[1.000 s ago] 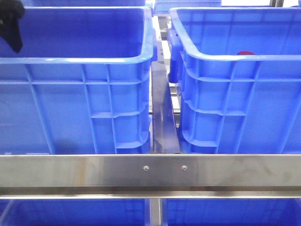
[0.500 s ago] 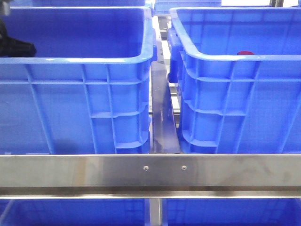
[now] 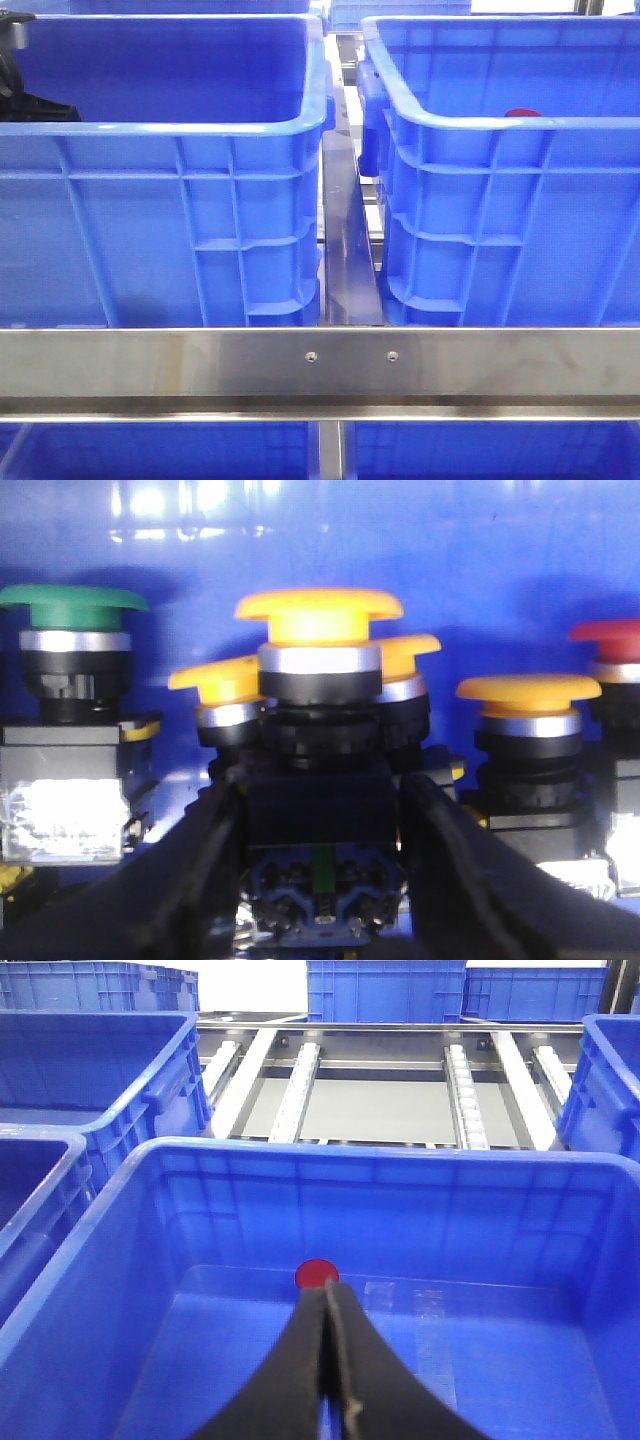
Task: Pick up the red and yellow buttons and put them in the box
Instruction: 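Grasp a yellow-capped button with the left gripper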
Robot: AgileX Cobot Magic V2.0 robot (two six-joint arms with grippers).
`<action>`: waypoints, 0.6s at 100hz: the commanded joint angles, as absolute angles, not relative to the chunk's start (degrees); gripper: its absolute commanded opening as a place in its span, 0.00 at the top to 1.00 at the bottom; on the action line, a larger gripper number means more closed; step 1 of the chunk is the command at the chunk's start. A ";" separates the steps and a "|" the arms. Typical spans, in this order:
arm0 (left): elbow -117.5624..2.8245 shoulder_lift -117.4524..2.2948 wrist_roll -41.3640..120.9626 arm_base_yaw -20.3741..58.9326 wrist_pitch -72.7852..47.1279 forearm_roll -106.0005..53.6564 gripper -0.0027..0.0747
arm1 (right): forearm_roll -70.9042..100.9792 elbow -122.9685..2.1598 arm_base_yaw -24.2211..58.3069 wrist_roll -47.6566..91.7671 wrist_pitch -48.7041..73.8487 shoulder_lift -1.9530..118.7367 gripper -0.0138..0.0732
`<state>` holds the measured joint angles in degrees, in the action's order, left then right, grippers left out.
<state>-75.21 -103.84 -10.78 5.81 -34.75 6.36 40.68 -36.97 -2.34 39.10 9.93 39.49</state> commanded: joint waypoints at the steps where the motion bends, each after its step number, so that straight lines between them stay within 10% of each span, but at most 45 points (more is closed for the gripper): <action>1: -77.04 -99.82 -10.78 5.74 -32.40 6.12 0.87 | 41.06 -38.52 -2.81 39.55 6.67 39.35 0.92; 11: -77.04 -97.44 -10.78 5.74 -32.42 6.12 0.99 | 41.06 -38.52 -2.81 39.55 6.67 39.35 0.92; 60: -69.90 -71.03 -8.43 18.50 -33.69 6.12 0.99 | 41.06 -38.52 -2.81 39.55 6.67 39.35 0.92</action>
